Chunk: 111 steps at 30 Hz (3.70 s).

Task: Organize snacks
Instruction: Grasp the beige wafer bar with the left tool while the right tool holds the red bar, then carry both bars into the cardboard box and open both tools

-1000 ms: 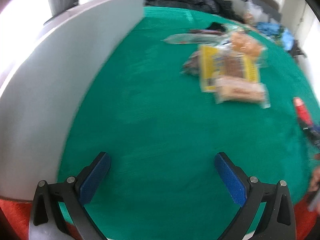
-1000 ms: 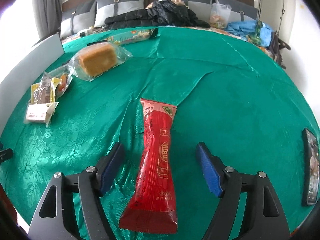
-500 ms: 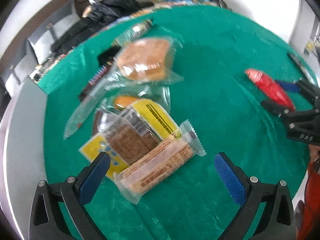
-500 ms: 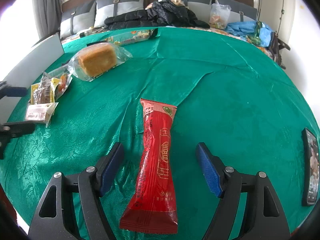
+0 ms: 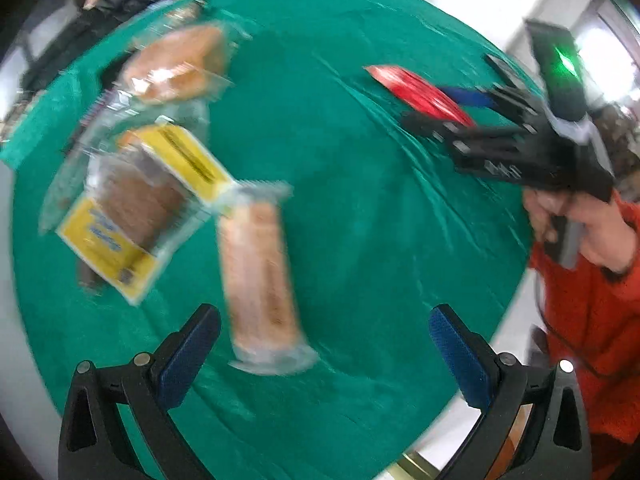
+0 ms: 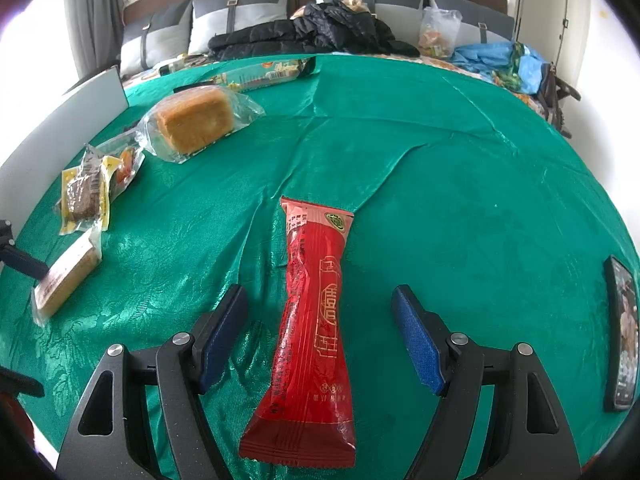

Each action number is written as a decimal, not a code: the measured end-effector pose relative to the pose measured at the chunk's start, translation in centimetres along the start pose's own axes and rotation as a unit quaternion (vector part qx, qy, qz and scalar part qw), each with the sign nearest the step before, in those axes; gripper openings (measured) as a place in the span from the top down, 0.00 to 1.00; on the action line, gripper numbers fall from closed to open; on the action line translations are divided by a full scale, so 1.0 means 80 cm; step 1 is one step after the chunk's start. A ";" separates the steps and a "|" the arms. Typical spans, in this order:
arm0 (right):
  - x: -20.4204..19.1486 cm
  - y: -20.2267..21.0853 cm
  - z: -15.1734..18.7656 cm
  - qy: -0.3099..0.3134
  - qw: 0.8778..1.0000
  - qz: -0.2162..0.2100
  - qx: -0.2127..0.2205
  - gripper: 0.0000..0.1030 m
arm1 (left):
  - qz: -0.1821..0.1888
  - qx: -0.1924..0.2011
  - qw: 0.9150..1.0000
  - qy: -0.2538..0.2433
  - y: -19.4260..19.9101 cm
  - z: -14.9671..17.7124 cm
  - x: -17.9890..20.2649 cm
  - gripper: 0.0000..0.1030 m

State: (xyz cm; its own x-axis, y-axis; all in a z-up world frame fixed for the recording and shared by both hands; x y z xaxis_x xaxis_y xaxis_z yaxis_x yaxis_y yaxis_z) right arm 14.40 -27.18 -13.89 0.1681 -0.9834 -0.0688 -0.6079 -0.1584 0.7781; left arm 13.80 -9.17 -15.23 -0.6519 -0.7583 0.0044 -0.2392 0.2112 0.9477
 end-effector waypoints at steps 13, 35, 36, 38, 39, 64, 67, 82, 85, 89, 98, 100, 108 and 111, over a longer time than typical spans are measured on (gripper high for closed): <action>0.000 0.000 0.000 0.000 1.000 0.000 0.000 0.25 | -0.089 0.004 0.995 0.047 -0.020 -0.024 -0.016 0.06; 0.024 0.039 -0.013 -0.071 0.992 -0.092 0.057 0.25 | -0.059 0.093 0.971 0.213 0.032 0.046 -0.017 0.70; 0.042 0.056 -0.019 -0.108 0.985 -0.105 0.082 0.25 | -0.055 0.099 0.968 0.224 0.040 0.055 -0.021 0.70; 0.074 0.075 -0.025 -0.164 0.975 -0.110 0.105 0.25 | -0.052 0.109 0.964 0.235 0.051 0.069 -0.029 0.70; 0.091 0.077 -0.026 -0.191 0.972 -0.094 0.096 0.24 | -0.052 0.114 0.963 0.240 0.056 0.074 -0.033 0.70; -0.121 0.082 -0.132 -0.139 0.955 -0.253 -0.066 0.88 | -0.168 0.202 0.886 0.383 0.278 0.218 -0.284 0.70; -0.224 0.105 -0.176 -0.104 0.937 -0.328 -0.053 0.88 | -0.187 0.188 0.874 0.407 0.286 0.245 -0.328 0.70; -0.505 0.076 -0.228 0.034 0.929 -0.368 -0.023 0.38 | -0.237 0.156 0.826 0.488 0.268 0.327 -0.378 0.08; -0.432 0.067 -0.207 0.066 0.955 -0.288 0.012 0.35 | -0.217 0.181 0.832 0.478 0.273 0.305 -0.350 0.08; -0.314 0.026 -0.149 0.096 0.984 -0.146 0.029 0.34 | -0.160 0.219 0.858 0.436 0.272 0.240 -0.276 0.08; -0.049 -0.017 -0.017 0.016 0.999 0.030 -0.009 0.34 | -0.100 0.150 0.930 0.320 0.130 0.123 -0.129 0.02; -0.020 -0.012 -0.016 0.000 0.999 0.044 -0.007 0.34 | -0.114 0.121 0.934 0.316 0.091 0.117 -0.130 0.02; 0.023 -0.015 -0.033 -0.053 0.997 0.050 -0.007 0.34 | -0.174 0.085 0.921 0.337 0.031 0.117 -0.172 0.02; 0.028 -0.025 -0.033 -0.060 0.997 0.054 -0.011 0.29 | -0.187 0.084 0.918 0.339 0.022 0.120 -0.177 0.02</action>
State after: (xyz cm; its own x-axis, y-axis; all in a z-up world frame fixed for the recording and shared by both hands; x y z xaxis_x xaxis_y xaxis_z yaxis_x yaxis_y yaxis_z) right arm 18.05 -28.83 -13.97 0.0076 -0.9983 -0.0581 -0.5999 -0.0510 0.7985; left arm 15.68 7.90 -16.66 0.0825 -0.9948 -0.0592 -0.4989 -0.0926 0.8617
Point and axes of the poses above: each gripper's, at about its wrist camera, not at the fingertips, and y roughly against the way its jaws point, x to its right, z to its underside, the point moved 6 cm from there along -y, roughly the way its jaws point, and after that the axes turned 7 degrees about -z, right-handed, at the moved point
